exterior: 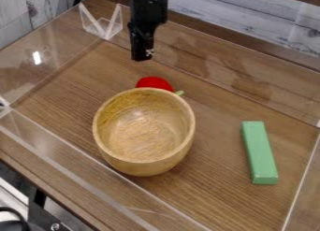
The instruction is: Move the red fruit to the left
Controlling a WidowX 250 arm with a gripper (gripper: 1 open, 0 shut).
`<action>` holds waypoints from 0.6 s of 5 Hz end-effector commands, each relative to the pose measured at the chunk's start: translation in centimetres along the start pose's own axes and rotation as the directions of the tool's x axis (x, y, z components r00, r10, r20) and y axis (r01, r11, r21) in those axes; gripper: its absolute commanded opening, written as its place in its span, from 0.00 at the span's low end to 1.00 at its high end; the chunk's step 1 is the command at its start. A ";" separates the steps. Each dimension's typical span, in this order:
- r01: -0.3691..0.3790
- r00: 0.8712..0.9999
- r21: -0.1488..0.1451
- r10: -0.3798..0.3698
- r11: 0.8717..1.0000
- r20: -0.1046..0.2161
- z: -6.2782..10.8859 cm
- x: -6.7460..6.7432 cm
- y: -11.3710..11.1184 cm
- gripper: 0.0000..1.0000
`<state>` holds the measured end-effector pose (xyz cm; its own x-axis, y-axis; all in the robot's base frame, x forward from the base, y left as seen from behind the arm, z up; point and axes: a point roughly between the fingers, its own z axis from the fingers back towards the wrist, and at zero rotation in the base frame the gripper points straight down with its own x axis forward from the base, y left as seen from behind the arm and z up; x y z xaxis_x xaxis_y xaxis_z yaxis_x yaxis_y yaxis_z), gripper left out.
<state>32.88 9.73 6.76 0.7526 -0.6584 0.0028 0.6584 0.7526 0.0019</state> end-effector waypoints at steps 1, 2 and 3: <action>0.003 0.999 0.057 -0.006 0.998 0.048 1.6 0.5 0.4 1.00; 0.000 0.998 0.062 -0.004 0.998 0.061 2.0 0.5 0.2 0.00; 0.031 0.997 0.067 -0.036 0.997 0.070 2.7 0.5 0.4 0.00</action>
<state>32.63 9.26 6.34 0.7301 -0.6830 0.0226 0.6833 0.7299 -0.0183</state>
